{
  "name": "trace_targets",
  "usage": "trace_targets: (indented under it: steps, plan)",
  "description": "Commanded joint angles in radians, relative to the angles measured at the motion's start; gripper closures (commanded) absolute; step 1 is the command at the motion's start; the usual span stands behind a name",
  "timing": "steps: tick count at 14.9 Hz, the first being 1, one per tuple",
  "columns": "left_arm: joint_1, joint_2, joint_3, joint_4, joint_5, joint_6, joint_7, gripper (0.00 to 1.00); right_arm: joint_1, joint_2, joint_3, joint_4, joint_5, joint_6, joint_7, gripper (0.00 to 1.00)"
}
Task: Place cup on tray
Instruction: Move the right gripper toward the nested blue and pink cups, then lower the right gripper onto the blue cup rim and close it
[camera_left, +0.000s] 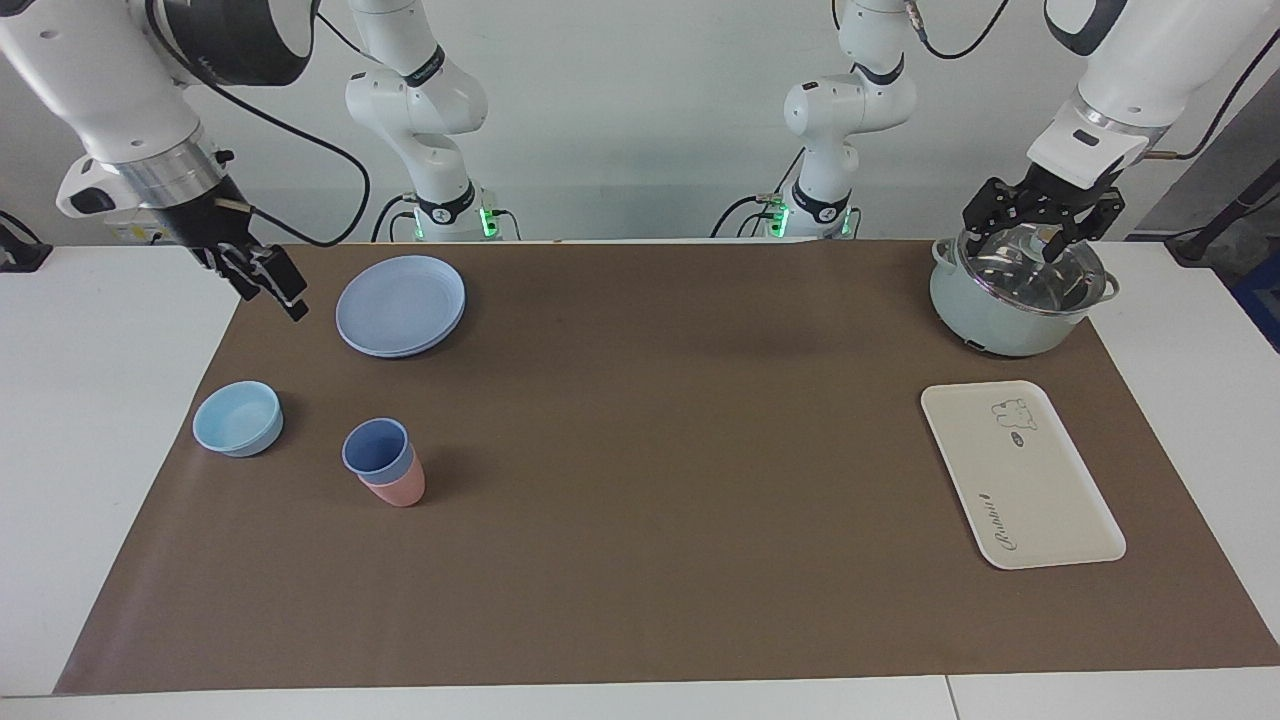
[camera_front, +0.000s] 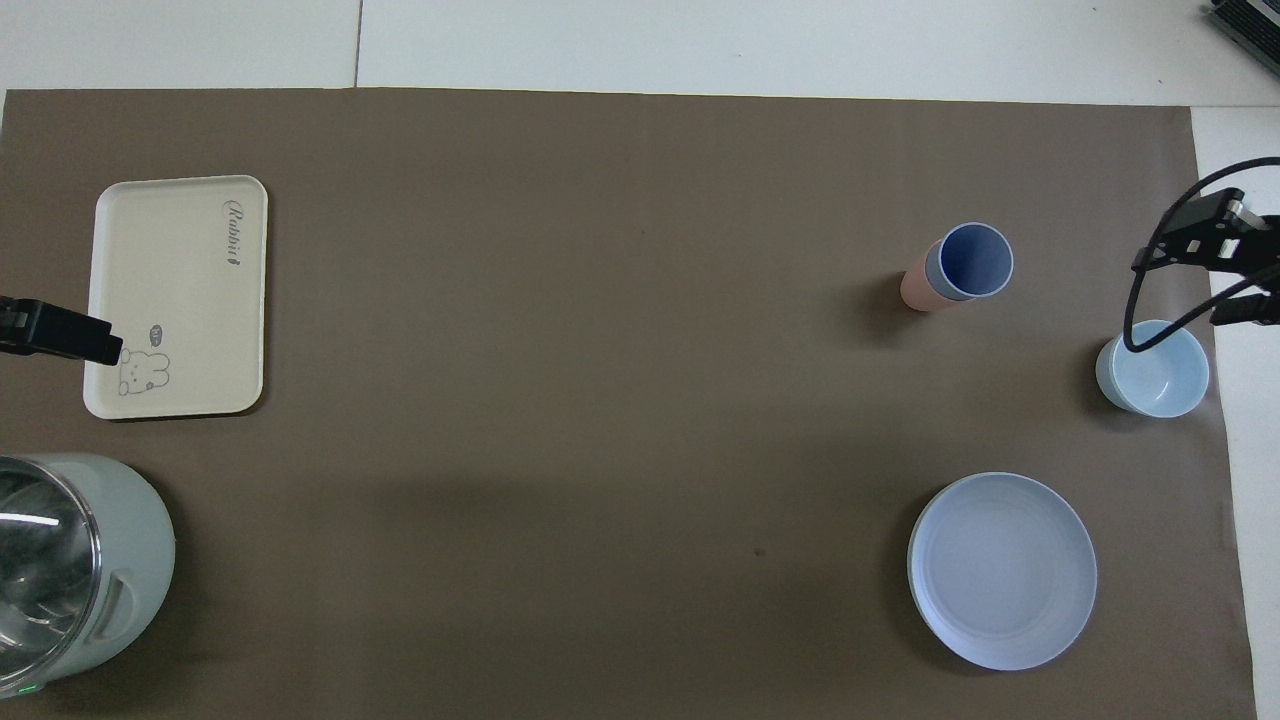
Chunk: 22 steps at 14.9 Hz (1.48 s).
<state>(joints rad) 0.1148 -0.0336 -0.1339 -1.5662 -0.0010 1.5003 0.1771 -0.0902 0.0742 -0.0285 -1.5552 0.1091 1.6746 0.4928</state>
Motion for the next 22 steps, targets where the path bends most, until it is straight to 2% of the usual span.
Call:
trace_targets:
  steps: [1,6,8,10,12,14,16,20,22]
  plan:
    - [0.009,-0.034,-0.003,-0.043,0.006,0.026,0.012,0.00,-0.037,0.119,0.009,0.089,0.073,0.016,0.133,0.14]
    - [0.008,-0.040,-0.003,-0.054,0.006,0.026,0.007,0.00,-0.108,0.307,0.009,0.224,0.182,0.011,0.243,0.11]
    - [0.009,-0.040,-0.003,-0.054,0.006,0.027,0.010,0.00,-0.149,0.386,0.010,0.285,0.269,-0.003,0.312,0.10]
    - [0.011,-0.040,-0.003,-0.054,0.006,0.028,0.009,0.00,-0.174,0.449,0.015,0.323,0.313,-0.007,0.323,0.09]
    - [0.011,-0.040,-0.003,-0.054,0.006,0.028,0.007,0.00,-0.235,0.536,0.019,0.362,0.424,-0.030,0.325,0.09]
    - [0.011,-0.040,-0.003,-0.052,0.006,0.028,0.004,0.00,-0.246,0.607,0.021,0.398,0.446,-0.042,0.325,0.09]
    - [0.011,-0.040,-0.003,-0.052,0.006,0.028,0.004,0.00,-0.265,0.671,0.030,0.403,0.513,-0.047,0.325,0.08]
    - [0.009,-0.040,-0.003,-0.054,0.006,0.026,0.004,0.00,-0.275,0.752,0.064,0.403,0.564,-0.046,0.326,0.08]
    - [0.009,-0.040,-0.003,-0.055,0.006,0.028,0.004,0.00,-0.264,0.762,0.067,0.396,0.601,-0.047,0.328,0.08]
